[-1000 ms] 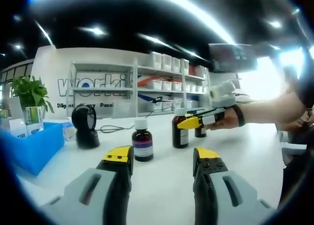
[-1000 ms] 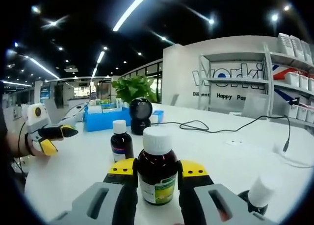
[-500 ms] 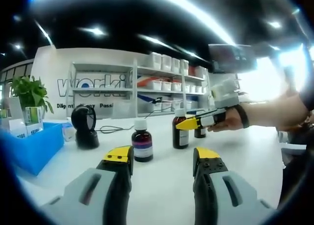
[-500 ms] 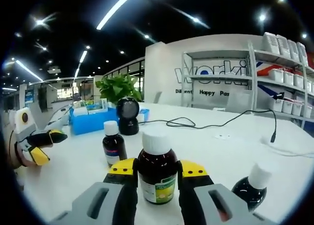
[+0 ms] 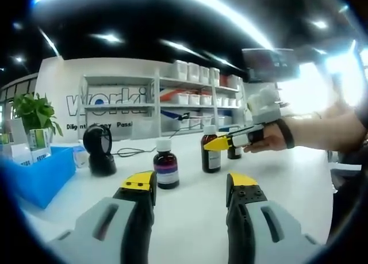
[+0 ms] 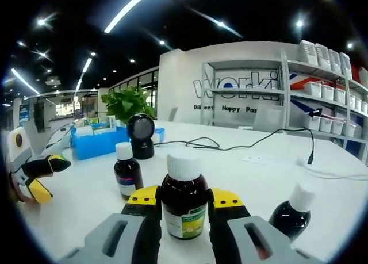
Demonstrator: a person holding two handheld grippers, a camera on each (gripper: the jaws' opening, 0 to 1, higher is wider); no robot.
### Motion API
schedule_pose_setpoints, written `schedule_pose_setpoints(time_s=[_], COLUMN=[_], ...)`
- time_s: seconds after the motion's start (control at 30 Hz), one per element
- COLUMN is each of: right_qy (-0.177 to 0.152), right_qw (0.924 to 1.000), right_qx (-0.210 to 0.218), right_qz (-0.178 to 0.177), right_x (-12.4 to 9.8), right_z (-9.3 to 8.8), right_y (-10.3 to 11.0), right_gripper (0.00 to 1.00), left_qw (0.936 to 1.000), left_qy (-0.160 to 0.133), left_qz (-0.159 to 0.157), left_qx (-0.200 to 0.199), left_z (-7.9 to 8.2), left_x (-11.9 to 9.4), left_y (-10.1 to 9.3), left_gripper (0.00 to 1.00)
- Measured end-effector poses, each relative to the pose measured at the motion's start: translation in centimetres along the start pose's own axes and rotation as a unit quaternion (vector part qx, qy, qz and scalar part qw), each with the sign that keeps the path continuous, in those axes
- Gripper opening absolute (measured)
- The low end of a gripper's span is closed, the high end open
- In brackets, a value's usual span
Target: Rotate the medicine bottle to make it face forward pick up the medicine bottle inspect the drug traceability code place the medicine on the table
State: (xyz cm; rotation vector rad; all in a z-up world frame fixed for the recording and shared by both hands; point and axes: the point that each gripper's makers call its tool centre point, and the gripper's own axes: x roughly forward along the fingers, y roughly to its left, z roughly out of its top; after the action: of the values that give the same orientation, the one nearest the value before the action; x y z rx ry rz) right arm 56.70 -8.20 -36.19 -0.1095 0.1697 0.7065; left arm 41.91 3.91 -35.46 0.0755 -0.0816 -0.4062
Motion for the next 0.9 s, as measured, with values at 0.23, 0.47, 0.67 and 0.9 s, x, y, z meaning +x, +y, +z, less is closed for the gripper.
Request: schedule_pose_setpoints(time_s=[0.23, 0.47, 0.67, 0.9], right_qy=[0.008, 0.0, -0.001, 0.005], right_qw=[0.999, 0.9964, 0.9939, 0.9916], right_qx=[-0.001, 0.009, 0.01, 0.019], right_qz=[-0.044, -0.085, -0.11, -0.128], right_x=[0.16, 0.41, 0.27, 0.26], right_z=[-0.05, -0.02, -0.01, -0.09], right_y=[0.15, 0.1, 0.14, -0.05], right_gripper=[0.27, 0.27, 0.27, 0.27], left_qw=[1.0, 1.0, 0.9999, 0.9999], left_qy=[-0.004, 0.001, -0.006, -0.009], left_qz=[0.006, 0.008, 0.007, 0.004], left_qx=[-0.002, -0.002, -0.004, -0.004], left_z=[0.15, -0.08, 0.21, 0.33], left_x=[-0.03, 0.0, -0.12, -0.13], left_y=[0.34, 0.44, 0.44, 0.28], left_gripper=[0.39, 0.39, 0.39, 0.39])
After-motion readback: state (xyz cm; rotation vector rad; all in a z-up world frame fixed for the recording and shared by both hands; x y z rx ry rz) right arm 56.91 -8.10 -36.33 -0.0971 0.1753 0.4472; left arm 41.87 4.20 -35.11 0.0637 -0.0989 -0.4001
